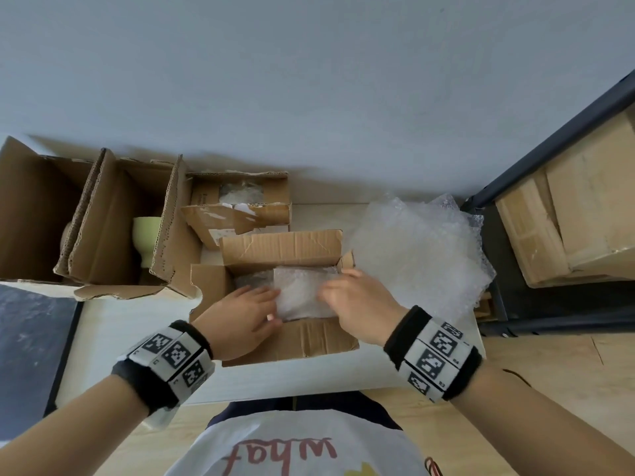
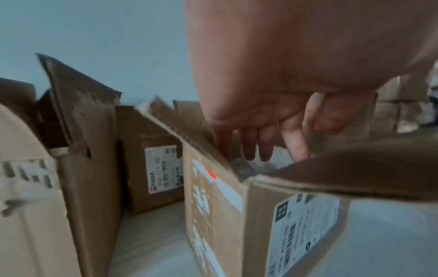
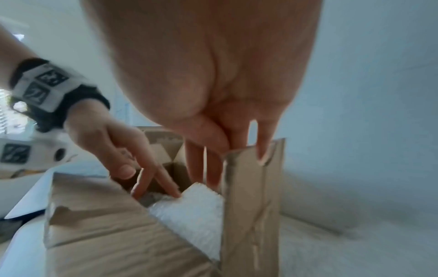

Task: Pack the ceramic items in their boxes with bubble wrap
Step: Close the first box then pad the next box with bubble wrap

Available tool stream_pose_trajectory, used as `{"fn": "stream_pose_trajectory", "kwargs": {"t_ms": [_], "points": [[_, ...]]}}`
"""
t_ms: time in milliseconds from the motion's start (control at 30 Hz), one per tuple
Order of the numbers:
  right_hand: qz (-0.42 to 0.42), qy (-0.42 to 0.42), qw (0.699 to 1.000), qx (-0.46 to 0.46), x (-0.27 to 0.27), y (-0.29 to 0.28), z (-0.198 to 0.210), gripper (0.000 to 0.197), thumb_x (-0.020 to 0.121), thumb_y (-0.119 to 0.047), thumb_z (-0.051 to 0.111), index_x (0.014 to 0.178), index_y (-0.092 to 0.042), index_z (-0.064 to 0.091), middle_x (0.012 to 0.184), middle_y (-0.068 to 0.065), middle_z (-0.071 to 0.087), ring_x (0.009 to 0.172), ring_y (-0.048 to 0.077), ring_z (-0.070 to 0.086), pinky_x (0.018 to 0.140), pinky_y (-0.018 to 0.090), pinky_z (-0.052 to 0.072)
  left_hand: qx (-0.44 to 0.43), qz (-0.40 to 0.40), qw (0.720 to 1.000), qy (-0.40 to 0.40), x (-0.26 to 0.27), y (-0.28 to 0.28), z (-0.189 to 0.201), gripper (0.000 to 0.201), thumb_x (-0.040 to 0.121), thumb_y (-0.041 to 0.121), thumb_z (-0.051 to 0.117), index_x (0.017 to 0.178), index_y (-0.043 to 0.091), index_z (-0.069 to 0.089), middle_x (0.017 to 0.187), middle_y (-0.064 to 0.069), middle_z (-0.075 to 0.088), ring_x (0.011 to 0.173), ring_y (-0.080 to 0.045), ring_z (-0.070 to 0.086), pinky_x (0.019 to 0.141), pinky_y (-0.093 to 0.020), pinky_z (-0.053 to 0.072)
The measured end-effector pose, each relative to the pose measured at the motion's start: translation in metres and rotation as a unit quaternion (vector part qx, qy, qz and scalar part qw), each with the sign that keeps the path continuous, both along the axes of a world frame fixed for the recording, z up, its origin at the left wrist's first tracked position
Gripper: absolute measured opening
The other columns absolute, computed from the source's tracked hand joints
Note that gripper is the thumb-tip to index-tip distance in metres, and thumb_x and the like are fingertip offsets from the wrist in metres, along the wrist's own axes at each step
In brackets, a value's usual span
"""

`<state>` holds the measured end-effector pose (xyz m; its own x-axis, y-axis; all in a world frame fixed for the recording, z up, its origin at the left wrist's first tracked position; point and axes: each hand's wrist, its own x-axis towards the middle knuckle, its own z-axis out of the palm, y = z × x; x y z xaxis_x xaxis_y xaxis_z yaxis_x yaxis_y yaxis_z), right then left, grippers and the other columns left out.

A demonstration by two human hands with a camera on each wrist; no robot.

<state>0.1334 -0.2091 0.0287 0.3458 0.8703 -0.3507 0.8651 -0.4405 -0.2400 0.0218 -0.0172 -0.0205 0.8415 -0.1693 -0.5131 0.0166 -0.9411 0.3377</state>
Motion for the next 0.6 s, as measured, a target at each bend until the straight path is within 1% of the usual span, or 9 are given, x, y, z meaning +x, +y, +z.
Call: {"fn": "stream_pose_trajectory", "kwargs": {"t_ms": [33, 100, 167, 267, 333, 400, 467, 533, 600], "points": [[-0.028, -0.010, 0.996, 0.087, 0.004, -0.007, 0.004, 0.032, 0.087, 0.001, 0.048, 0.111, -0.009, 0.065, 0.114, 0.006, 0.065, 0.108, 0.022, 0.058, 0.102, 0.033, 0.037, 0.000, 0.018, 0.999, -0.034, -0.003, 0.003, 0.002, 0.040, 0.100, 0.043, 0.029, 0.130, 0.026, 0.050, 0.154, 0.007, 0.028, 0.142, -0.008, 0.020, 0.116, -0.028, 0.006], [-0.094, -0.070, 0.963, 0.242, 0.014, -0.027, 0.003, 0.034, 0.081, 0.002, 0.051, 0.110, -0.007, 0.066, 0.110, 0.006, 0.067, 0.101, 0.021, 0.062, 0.093, 0.030, 0.044, 0.011, 0.049, 0.996, -0.077, -0.013, 0.007, 0.004, 0.038, 0.100, 0.042, 0.031, 0.129, 0.026, 0.049, 0.146, 0.008, 0.042, 0.138, -0.008, 0.029, 0.115, -0.025, 0.010], [-0.178, -0.100, 0.940, 0.272, 0.028, -0.048, -0.007, 0.031, 0.083, 0.000, 0.051, 0.110, -0.006, 0.064, 0.108, 0.007, 0.067, 0.094, 0.022, 0.063, 0.086, 0.029, 0.049, 0.029, 0.061, 0.994, -0.084, -0.024, 0.009, 0.006, 0.041, 0.099, 0.044, 0.029, 0.133, 0.028, 0.045, 0.146, 0.007, 0.042, 0.137, -0.008, 0.032, 0.115, -0.024, 0.009], [-0.288, -0.092, 0.943, 0.137, 0.051, -0.073, -0.041, 0.031, 0.091, -0.012, 0.056, 0.122, -0.006, 0.056, 0.124, 0.010, 0.058, 0.109, 0.023, 0.057, 0.091, 0.032, 0.048, 0.039, 0.027, 0.998, -0.051, -0.032, 0.009, 0.006, 0.056, 0.095, 0.053, 0.009, 0.146, 0.035, 0.025, 0.157, 0.012, 0.013, 0.143, -0.005, 0.017, 0.114, -0.025, -0.008], [-0.324, -0.090, 0.941, 0.034, 0.060, -0.086, -0.065, 0.047, 0.092, -0.025, 0.058, 0.134, -0.007, 0.045, 0.141, 0.013, 0.043, 0.127, 0.025, 0.045, 0.101, 0.035, 0.042, 0.028, 0.006, 0.999, -0.034, -0.032, 0.008, 0.005, 0.066, 0.088, 0.058, -0.002, 0.149, 0.039, 0.013, 0.155, 0.018, -0.003, 0.144, -0.003, 0.006, 0.111, -0.025, -0.016], [-0.353, -0.072, 0.932, -0.032, 0.064, -0.092, -0.082, 0.065, 0.090, -0.033, 0.060, 0.143, -0.008, 0.031, 0.150, 0.016, 0.028, 0.136, 0.027, 0.033, 0.106, 0.039, 0.037, 0.019, -0.004, 0.999, -0.025, -0.030, 0.006, 0.001, 0.071, 0.085, 0.063, -0.006, 0.150, 0.039, 0.010, 0.153, 0.019, -0.005, 0.145, -0.004, 0.002, 0.110, -0.026, -0.018], [-0.370, -0.059, 0.924, -0.073, 0.068, -0.094, -0.095, 0.074, 0.090, -0.036, 0.060, 0.147, -0.010, 0.022, 0.155, 0.015, 0.017, 0.140, 0.028, 0.025, 0.109, 0.040, 0.033, 0.026, -0.011, 0.999, -0.014, -0.028, 0.003, -0.003, 0.070, 0.086, 0.061, -0.006, 0.150, 0.038, 0.011, 0.155, 0.018, -0.004, 0.145, -0.005, 0.002, 0.110, -0.026, -0.018], [-0.383, -0.051, 0.918, -0.092, 0.070, -0.093, -0.103, 0.073, 0.091, -0.036, 0.059, 0.148, -0.012, 0.019, 0.157, 0.013, 0.012, 0.141, 0.027, 0.023, 0.109, 0.039, 0.032, 0.032, -0.007, 0.999, -0.001, -0.025, 0.002, -0.006, 0.064, 0.091, 0.059, 0.000, 0.150, 0.037, 0.012, 0.156, 0.017, -0.001, 0.145, -0.005, 0.001, 0.110, -0.027, -0.016], [-0.390, -0.051, 0.915, -0.094, 0.071, -0.091, -0.108, 0.069, 0.092, -0.034, 0.058, 0.147, -0.012, 0.023, 0.156, 0.012, 0.014, 0.139, 0.026, 0.025, 0.108, 0.038, 0.034, 0.024, 0.001, 1.000, 0.007, -0.022, 0.000, -0.009, 0.059, 0.094, 0.056, 0.006, 0.150, 0.037, 0.015, 0.157, 0.017, 0.003, 0.145, -0.004, 0.003, 0.112, -0.027, -0.013]]}}
